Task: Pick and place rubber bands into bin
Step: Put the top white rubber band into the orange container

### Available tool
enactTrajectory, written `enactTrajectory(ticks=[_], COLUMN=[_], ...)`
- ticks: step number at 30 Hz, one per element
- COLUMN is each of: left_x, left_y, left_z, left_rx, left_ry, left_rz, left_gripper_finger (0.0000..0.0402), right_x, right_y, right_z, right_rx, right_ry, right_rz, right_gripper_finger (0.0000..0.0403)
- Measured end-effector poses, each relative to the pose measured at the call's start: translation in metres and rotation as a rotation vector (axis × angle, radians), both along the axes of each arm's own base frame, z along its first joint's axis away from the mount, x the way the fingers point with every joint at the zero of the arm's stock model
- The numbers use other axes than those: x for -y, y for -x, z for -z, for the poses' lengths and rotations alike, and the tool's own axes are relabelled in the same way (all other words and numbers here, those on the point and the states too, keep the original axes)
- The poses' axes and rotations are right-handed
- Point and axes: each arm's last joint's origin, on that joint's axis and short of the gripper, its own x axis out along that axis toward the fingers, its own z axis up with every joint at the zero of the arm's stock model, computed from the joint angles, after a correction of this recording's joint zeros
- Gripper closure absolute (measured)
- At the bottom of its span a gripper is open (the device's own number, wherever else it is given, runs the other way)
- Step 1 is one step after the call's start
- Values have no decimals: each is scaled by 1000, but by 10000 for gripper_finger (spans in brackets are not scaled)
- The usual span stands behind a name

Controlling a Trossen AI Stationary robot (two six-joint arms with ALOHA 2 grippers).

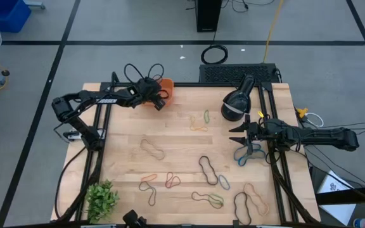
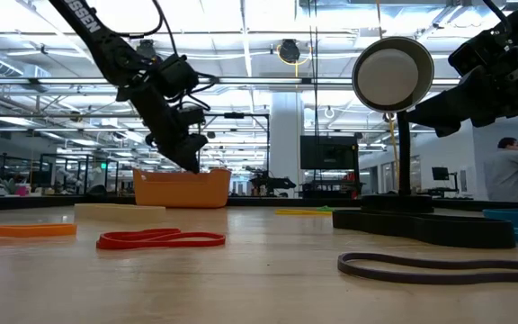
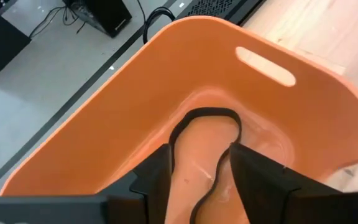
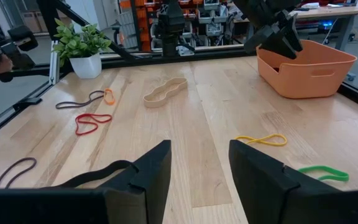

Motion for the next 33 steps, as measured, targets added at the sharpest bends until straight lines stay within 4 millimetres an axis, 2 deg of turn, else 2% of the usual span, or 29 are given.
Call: enactTrajectory(ticks=[3,7,10,14,21,25,29,33], left_x=[6,20,37,73,135,165,185,193], left_y=[0,-4,-9,-9,-2,-2,-8,-9], left_z=[-6,-20,-33,-41,-30,-21,-18,-15], left_rx=[20,144,209,154,-131,-296,-302,-290], left_ry=[11,73,149,234,359,279,229,262], left_rz=[-1,17,217,573,724,842,870,835], left_gripper_finger=[214,207,206,206,206,206,206,206], right_x=[0,0,0,0,0,0,0,0], right_y=[0,0,0,0,0,0,0,0], right_z=[0,0,0,0,0,0,0,0], right_rx=[0,0,0,0,-1,-1,-2,-2], right_ry=[0,3,7,7,7,7,28,27], right_rz=[0,0,-1,-1,-1,-1,-5,-5], right_gripper_finger=[248,248,248,248,248,248,248,248])
